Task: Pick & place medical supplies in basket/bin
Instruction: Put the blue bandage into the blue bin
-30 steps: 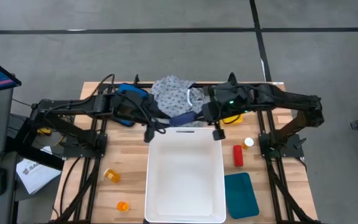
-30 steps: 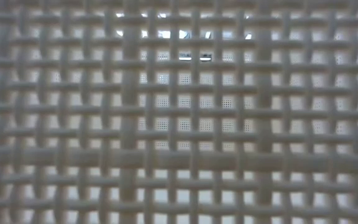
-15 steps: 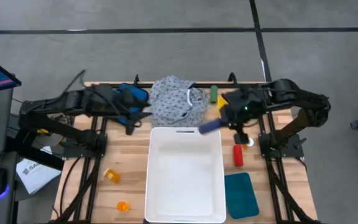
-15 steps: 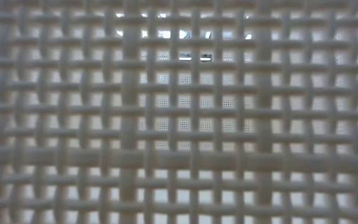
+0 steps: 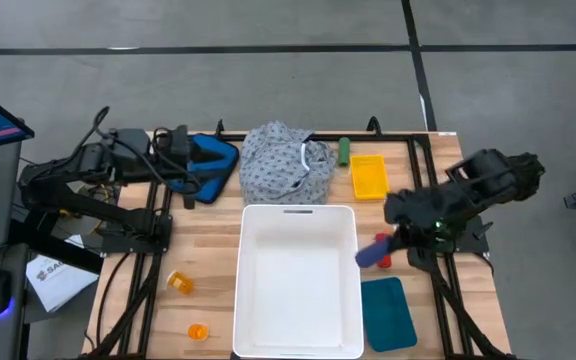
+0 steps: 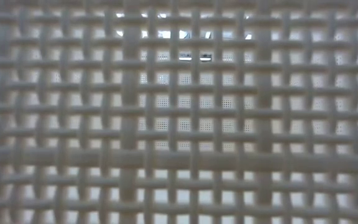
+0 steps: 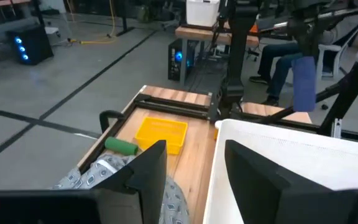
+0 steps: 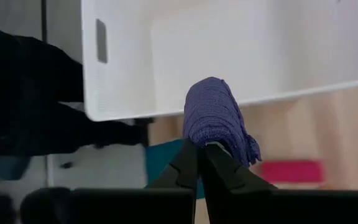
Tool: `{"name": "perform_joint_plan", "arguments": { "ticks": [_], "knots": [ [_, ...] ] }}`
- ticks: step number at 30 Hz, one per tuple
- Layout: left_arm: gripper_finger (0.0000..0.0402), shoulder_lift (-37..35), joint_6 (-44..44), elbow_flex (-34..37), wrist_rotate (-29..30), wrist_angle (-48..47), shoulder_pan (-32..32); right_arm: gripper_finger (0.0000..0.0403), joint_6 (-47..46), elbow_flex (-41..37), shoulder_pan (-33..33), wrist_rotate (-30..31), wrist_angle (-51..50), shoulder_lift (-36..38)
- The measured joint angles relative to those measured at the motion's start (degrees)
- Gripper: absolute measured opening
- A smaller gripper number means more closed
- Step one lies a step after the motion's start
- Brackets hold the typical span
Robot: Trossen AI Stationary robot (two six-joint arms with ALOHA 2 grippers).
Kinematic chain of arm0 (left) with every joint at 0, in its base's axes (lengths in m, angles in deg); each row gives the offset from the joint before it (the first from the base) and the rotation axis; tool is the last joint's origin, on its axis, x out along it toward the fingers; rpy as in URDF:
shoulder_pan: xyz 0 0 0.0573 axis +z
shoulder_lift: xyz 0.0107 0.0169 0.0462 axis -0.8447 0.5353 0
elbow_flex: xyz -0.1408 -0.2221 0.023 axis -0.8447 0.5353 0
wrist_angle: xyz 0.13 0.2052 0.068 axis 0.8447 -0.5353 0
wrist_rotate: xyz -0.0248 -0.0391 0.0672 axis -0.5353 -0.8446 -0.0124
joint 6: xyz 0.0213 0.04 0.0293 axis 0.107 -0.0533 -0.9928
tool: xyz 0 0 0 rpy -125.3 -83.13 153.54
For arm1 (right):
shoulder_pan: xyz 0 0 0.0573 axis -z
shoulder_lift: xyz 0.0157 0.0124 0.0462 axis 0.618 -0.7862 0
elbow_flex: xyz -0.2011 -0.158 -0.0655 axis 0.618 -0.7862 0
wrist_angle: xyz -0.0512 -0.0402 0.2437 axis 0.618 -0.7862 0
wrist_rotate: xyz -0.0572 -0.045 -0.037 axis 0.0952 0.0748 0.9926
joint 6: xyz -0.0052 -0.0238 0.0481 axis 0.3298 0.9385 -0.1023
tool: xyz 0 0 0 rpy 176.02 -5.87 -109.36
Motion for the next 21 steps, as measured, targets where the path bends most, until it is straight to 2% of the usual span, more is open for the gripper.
{"name": "perform_joint_plan", "arguments": {
  "ticks": [8, 12, 17, 21],
  "knots": [
    [0.0155, 0.9, -1.3, 0.0, -0.4, 0.3, 0.0, 0.0001, -17.9, 0.0, -12.0, -1.7, 0.1, -1.5],
    [0.0155, 0.8, -2.9, 0.0, -0.4, 3.4, 0.0, 0.0001, -28.2, -0.2, -17.2, 0.5, 0.1, -1.4],
    [0.0155, 0.8, -5.5, 0.0, -0.4, 7.0, 0.0, 0.0001, -39.9, -5.0, -23.5, 1.4, 1.5, -1.4],
    [0.0155, 0.9, -6.0, 0.0, 0.3, 8.2, 0.0, 0.0001, -45.7, -10.9, -26.4, 1.4, 10.6, -1.4]
  ]
}}
